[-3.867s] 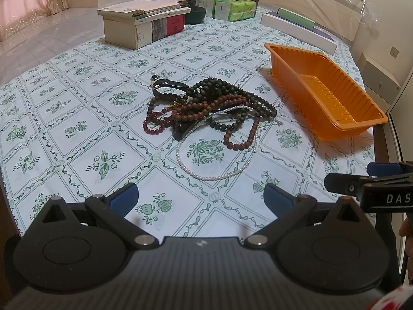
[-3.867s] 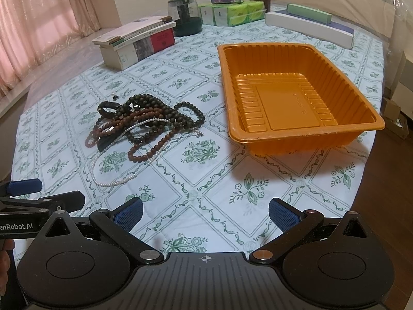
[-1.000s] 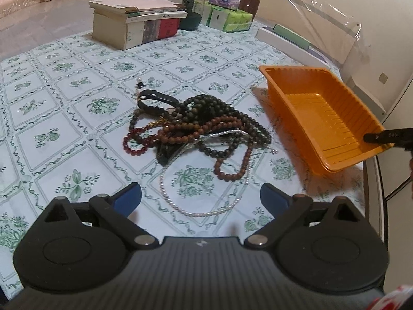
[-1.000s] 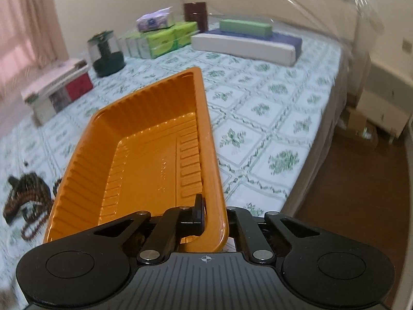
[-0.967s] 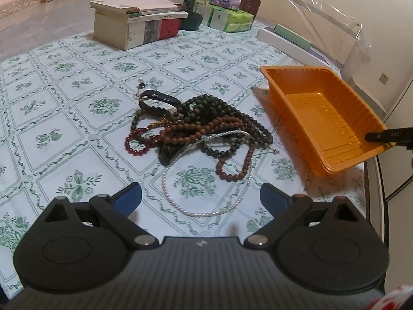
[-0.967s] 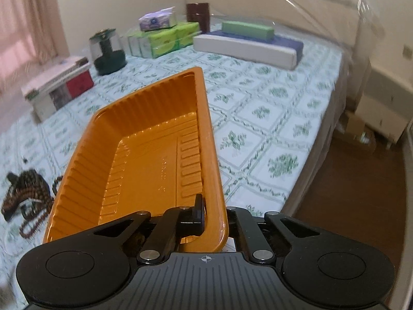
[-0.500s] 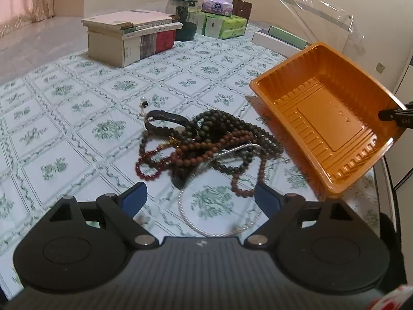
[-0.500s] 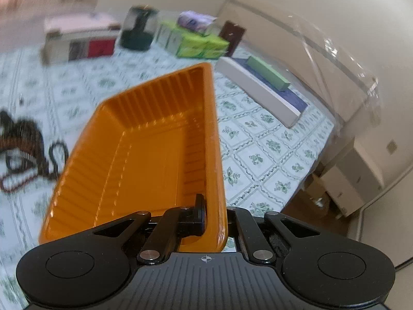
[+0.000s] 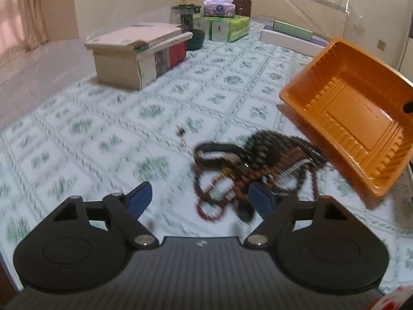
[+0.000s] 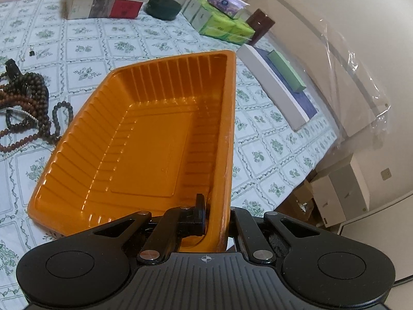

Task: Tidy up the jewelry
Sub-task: 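Grasp a brown bead strand from the pile with the left tool while the right tool holds the tray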

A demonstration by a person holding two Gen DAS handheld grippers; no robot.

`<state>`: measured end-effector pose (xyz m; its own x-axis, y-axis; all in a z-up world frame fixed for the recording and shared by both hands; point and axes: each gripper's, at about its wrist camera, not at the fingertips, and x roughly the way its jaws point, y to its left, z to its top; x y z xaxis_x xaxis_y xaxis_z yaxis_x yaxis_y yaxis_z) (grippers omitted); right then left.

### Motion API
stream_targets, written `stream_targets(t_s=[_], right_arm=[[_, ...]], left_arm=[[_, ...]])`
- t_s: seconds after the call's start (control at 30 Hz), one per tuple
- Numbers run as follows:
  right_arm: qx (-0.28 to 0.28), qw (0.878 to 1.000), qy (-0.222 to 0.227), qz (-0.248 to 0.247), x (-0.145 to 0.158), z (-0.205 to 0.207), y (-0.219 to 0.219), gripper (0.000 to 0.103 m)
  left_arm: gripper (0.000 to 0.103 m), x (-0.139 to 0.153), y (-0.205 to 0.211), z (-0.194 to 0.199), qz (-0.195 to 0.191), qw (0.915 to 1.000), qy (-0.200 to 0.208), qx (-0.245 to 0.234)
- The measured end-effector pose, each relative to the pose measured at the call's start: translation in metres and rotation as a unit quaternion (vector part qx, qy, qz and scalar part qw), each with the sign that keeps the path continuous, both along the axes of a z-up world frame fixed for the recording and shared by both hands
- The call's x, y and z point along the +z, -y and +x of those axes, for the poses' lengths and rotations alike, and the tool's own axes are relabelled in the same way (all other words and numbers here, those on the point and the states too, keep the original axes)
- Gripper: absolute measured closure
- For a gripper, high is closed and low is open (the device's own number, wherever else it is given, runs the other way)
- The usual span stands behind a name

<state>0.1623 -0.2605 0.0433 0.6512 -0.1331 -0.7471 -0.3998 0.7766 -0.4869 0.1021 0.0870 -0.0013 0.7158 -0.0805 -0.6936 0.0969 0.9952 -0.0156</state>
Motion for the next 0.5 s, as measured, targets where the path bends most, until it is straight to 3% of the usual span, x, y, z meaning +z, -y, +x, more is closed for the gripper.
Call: stream_targets(t_s=[0.2, 0.27, 0.33, 0.5], right_arm=[[-0.001, 1.000, 0.002, -0.003, 0.000, 0.001, -0.002, 0.100], [-0.001, 1.000, 0.001, -0.002, -0.001, 0.001, -0.002, 0.100], [-0.003, 1.000, 0.000, -0.001, -0.001, 0.001, -0.002, 0.100], [-0.004, 1.000, 0.001, 0.003, -0.001, 0.001, 0.000, 0.100]], left_arm=[[0.041, -0.010, -0.008, 0.030, 0.007, 0.9981, -0.013, -0.060], [0.054, -0.012, -0.006, 0.035, 0.018, 0.9971, -0.020, -0.072], [0.059, -0.009, -0.003, 0.034, 0.015, 0.9957, -0.016, -0.090], [0.065, -0.005, 0.017, 0.021, 0.005, 0.9903, -0.001, -0.139]])
